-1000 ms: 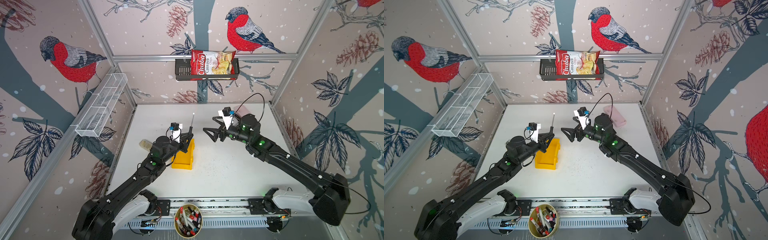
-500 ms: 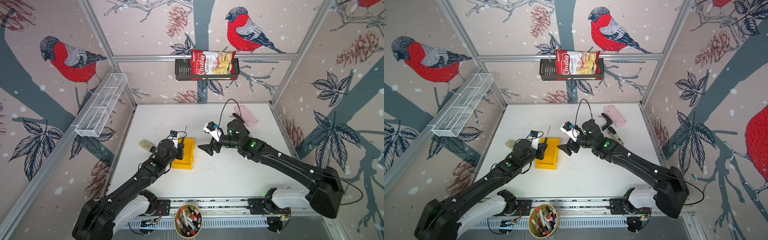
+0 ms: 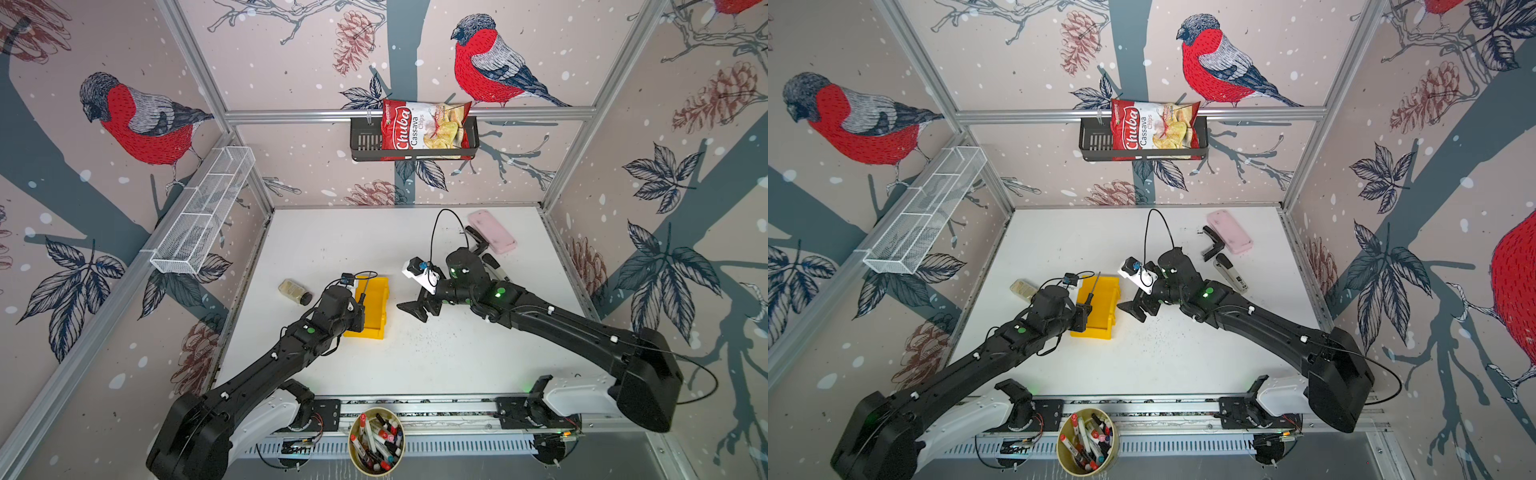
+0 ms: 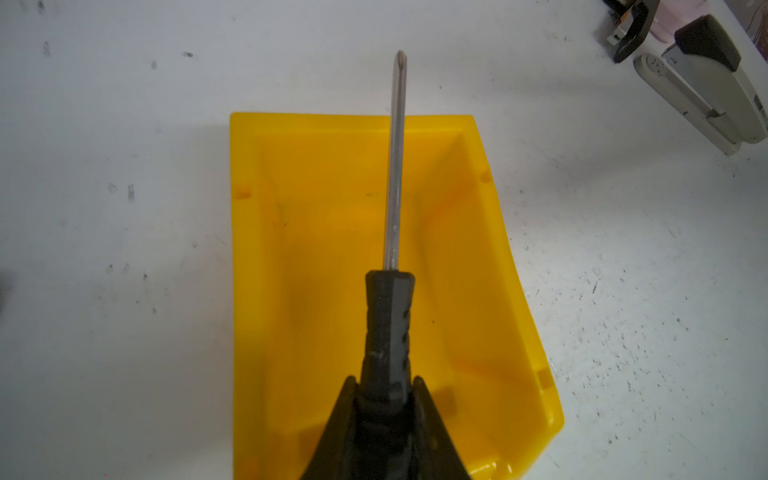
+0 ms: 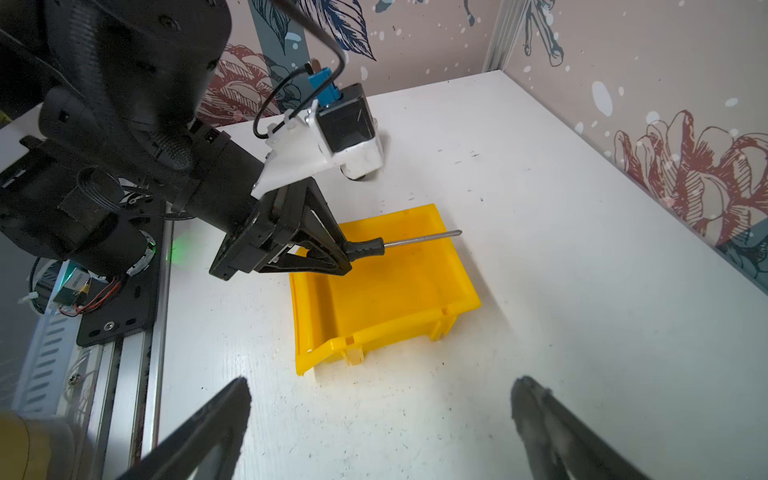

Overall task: Put the screwdriver in the bin
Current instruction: 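Lower the screwdriver with the left gripper into the yellow bin, then open the left gripper to release the screwdriver and lift away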

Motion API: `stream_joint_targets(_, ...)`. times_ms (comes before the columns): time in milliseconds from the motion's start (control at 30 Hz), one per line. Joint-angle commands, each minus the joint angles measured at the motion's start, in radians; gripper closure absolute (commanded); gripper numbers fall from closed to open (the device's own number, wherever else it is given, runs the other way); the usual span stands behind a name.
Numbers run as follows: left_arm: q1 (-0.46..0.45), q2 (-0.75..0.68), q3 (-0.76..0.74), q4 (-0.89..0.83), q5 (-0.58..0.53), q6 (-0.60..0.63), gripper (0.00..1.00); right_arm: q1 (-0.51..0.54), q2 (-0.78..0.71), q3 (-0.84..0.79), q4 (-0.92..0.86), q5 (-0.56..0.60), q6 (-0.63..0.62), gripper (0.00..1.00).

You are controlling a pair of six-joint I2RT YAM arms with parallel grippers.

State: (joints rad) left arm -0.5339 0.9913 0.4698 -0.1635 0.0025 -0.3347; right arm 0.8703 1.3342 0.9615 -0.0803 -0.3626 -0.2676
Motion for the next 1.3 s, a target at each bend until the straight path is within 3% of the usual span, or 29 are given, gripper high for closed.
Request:
stream_joint_targets(0,0.001,0.014,0.000,-0.026,0.042,0.007,1.00,0.005,0.010,0.000,0.008,-0.008,-0.023,0.01)
stream_joint_targets(767,0.000,0.154,0.037,-0.061,0.063,-0.003,0.99,0.014,0.014,-0.017,-0.007,0.024,0.015,0.01)
stream_joint_targets(1267,-0.001,0.145,0.053,-0.048,0.039,-0.010,0.68,0.014,0.009,-0.020,0.013,0.042,0.037,0.01)
